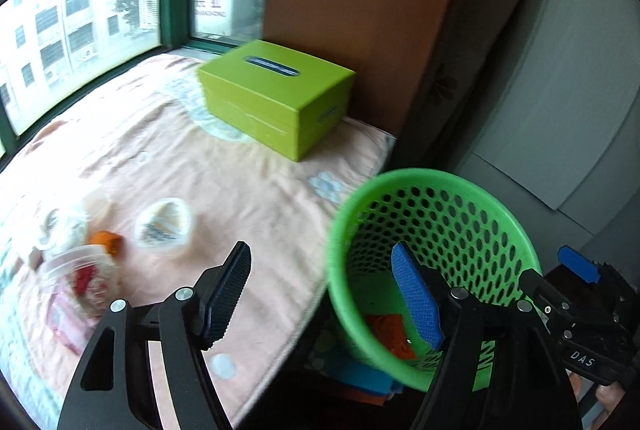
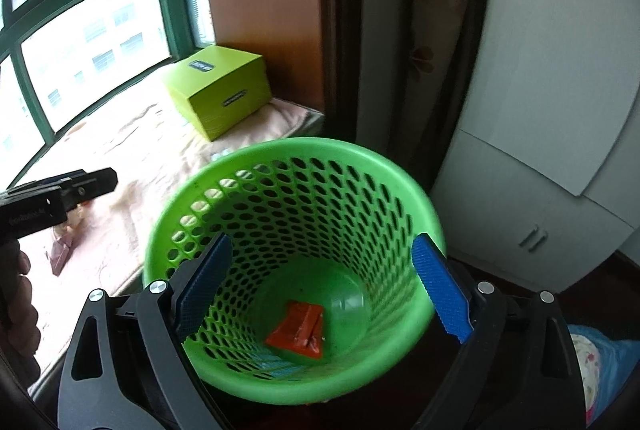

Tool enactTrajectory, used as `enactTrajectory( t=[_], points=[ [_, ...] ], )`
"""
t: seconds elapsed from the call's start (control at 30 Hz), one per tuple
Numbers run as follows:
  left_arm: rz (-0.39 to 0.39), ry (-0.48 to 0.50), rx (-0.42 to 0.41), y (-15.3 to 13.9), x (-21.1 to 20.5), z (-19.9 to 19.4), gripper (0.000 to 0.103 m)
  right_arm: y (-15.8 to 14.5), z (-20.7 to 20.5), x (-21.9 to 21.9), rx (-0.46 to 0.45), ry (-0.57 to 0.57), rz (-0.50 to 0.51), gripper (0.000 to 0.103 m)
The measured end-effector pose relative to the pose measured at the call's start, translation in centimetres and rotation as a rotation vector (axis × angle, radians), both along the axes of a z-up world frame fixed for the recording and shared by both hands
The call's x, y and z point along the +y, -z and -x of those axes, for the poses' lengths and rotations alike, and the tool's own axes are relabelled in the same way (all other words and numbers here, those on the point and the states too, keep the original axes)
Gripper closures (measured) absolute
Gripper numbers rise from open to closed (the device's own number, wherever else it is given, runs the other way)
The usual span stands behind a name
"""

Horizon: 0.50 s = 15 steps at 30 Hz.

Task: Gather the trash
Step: 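Carry the clear cup over the green basket and drop it in, then grasp the clear round lid with the right gripper while the left grasps the strawberry tub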

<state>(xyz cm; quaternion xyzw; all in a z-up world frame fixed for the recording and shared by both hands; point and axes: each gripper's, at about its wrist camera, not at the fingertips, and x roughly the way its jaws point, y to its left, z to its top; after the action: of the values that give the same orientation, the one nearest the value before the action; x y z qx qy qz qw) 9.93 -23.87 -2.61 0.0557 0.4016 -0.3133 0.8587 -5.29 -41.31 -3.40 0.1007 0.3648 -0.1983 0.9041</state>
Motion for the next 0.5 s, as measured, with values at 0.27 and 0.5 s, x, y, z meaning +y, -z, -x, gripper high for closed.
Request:
enactTrajectory(
  t=[0.27, 0.5],
  points=[
    [0.008, -0.138, -0.038, -1.6, 6.0, -1.1, 0.024, -0.7, -2.9, 3.2, -0.005, -0.104, -0.002, 0.011],
    [0.002, -0.263, -0.055, -2.1, 12.0, -2.0, 0.022, -1.2, -5.6, 6.2, -0.012, -0.198, -0.003, 0.01]
  ],
)
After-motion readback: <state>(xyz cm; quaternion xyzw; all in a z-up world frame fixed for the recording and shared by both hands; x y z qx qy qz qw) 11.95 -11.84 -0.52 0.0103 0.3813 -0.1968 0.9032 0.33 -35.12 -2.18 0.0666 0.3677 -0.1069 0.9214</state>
